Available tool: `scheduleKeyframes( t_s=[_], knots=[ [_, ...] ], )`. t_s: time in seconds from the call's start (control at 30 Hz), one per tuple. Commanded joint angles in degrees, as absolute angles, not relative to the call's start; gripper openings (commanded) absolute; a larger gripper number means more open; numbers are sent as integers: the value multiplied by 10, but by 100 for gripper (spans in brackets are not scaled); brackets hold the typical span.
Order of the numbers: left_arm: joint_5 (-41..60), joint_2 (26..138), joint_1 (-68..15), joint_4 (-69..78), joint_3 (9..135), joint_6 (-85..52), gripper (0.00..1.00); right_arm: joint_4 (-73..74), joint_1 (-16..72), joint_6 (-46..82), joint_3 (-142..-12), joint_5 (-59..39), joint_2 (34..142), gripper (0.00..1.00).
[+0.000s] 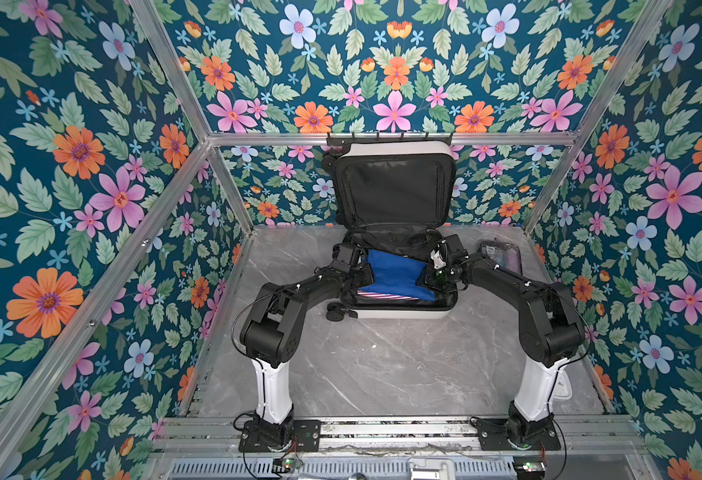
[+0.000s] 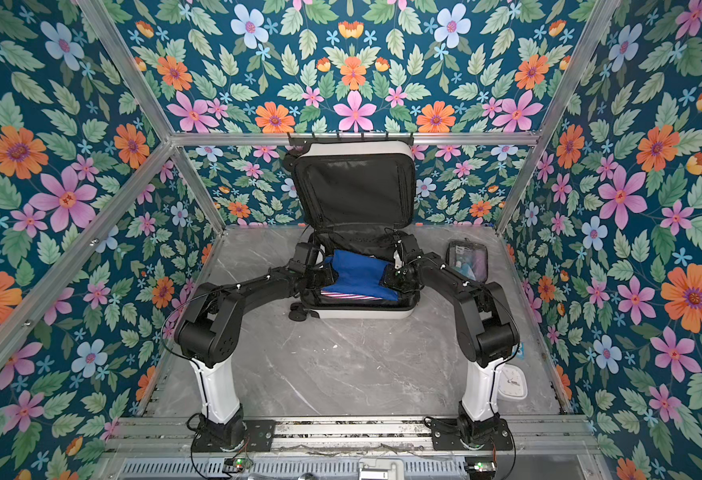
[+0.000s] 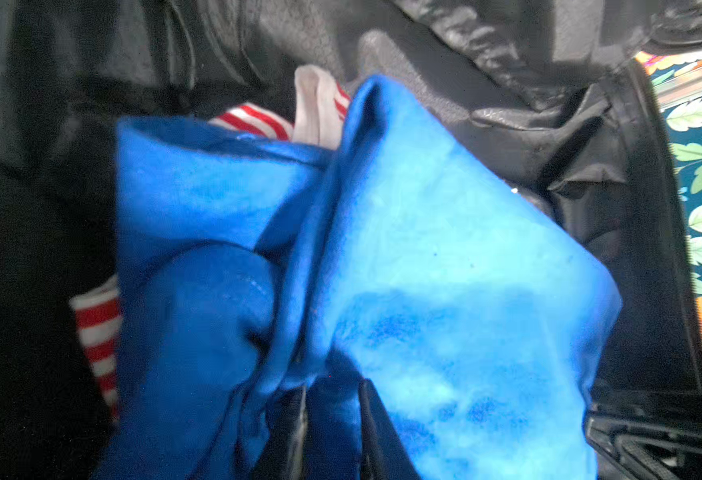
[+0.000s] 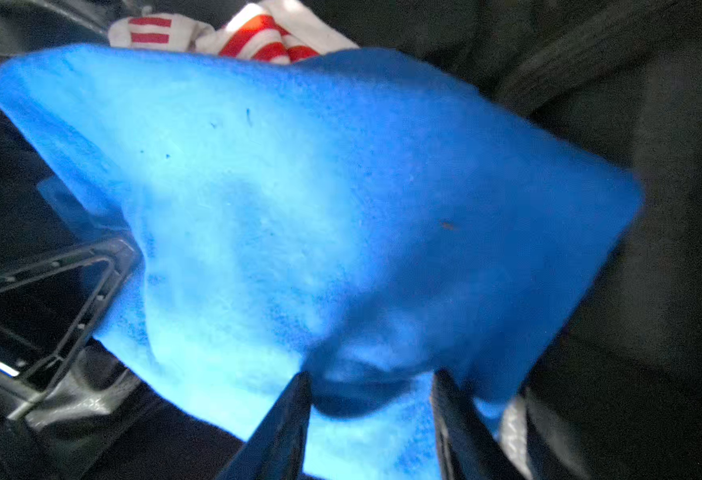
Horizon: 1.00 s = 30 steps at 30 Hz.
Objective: Pack the luggage
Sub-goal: 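Lower the blue shirt onto the striped shirt with both grippers, then open both grippers and raise them away from the blue shirt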
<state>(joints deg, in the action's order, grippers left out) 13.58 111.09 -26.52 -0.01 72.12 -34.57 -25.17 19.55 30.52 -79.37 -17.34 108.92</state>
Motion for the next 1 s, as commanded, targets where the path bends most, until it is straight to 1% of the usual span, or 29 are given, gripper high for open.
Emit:
scheduleKeyframes(
  t_s=[0.0, 0.13, 0.27, 0.47, 0.57, 0.7, 0.83, 0.87, 0.9, 0.97],
  knots=[
    [120, 1106, -263, -24, 728, -340, 25, -247, 195, 312, -800, -170, 1085, 49],
    [115, 1067, -263, -39, 743, -318, 29, -265, 196, 299, -816, -169, 1053, 54],
    [108, 1011, -263, -56, 757, -284, 34, -305, 186, 282, -842, -132, 1007, 62],
    [98, 896, -262, -52, 726, -241, 43, -329, 132, 267, -841, -110, 917, 76],
    [86, 820, -261, -30, 682, -230, 51, -340, 93, 265, -832, -98, 895, 79],
    [68, 737, -257, -21, 629, -214, 62, -355, 29, 280, -820, -98, 889, 79],
    [52, 669, -255, -21, 579, -214, 72, -362, -19, 287, -818, -101, 914, 75],
    [51, 654, -255, -22, 566, -217, 96, -367, -25, 285, -823, -98, 925, 74],
    [49, 638, -256, -26, 550, -222, 100, -373, -30, 280, -830, -92, 939, 73],
    [51, 609, -256, -33, 514, -234, 100, -387, -32, 267, -848, -71, 977, 72]
  ],
)
